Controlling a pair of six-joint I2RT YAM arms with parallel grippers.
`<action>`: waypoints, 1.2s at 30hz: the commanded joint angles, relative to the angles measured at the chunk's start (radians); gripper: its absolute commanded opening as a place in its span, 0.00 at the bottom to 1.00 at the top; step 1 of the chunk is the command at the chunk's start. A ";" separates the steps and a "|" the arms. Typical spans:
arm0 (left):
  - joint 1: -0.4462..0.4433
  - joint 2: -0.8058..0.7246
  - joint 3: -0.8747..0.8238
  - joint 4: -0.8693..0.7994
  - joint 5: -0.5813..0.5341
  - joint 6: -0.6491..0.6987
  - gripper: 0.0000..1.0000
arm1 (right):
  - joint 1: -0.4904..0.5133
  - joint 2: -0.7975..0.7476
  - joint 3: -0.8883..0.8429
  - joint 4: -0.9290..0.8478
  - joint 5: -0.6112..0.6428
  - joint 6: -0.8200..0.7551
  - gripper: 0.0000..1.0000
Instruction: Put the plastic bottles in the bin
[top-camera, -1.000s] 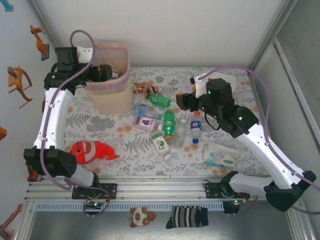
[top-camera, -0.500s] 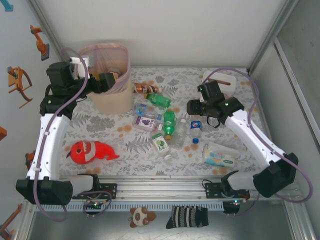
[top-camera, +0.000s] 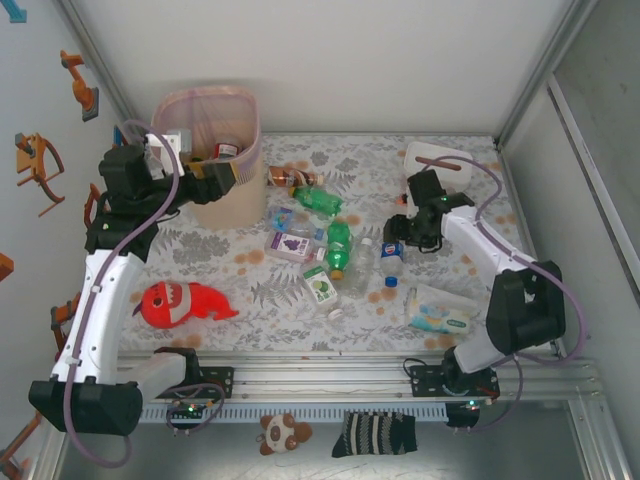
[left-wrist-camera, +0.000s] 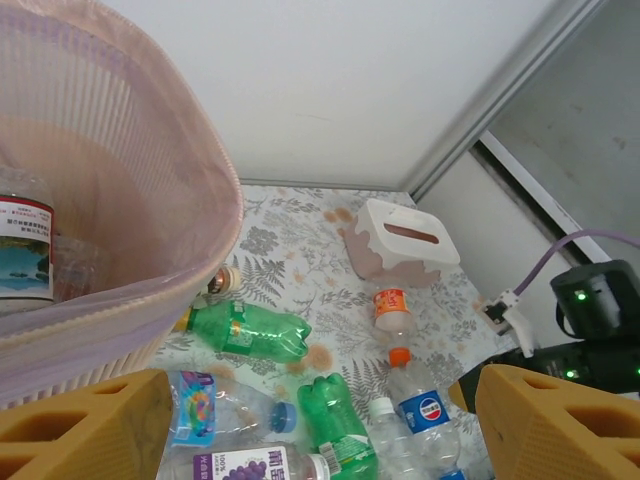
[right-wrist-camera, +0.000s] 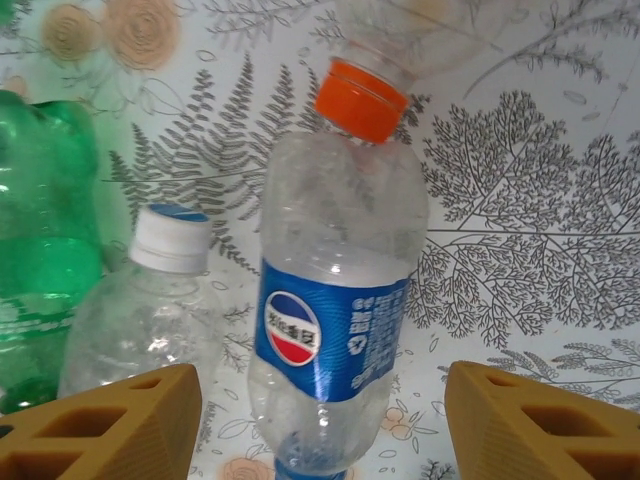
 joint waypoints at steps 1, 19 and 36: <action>-0.017 -0.013 -0.009 0.053 -0.002 -0.017 0.79 | -0.043 0.033 -0.024 0.060 -0.096 -0.035 0.63; -0.082 -0.029 -0.028 0.051 -0.080 0.029 0.79 | -0.093 0.193 -0.056 0.153 -0.152 -0.069 0.63; -0.084 -0.023 -0.032 0.058 -0.091 0.048 0.79 | -0.092 0.211 -0.050 0.158 -0.126 -0.074 0.64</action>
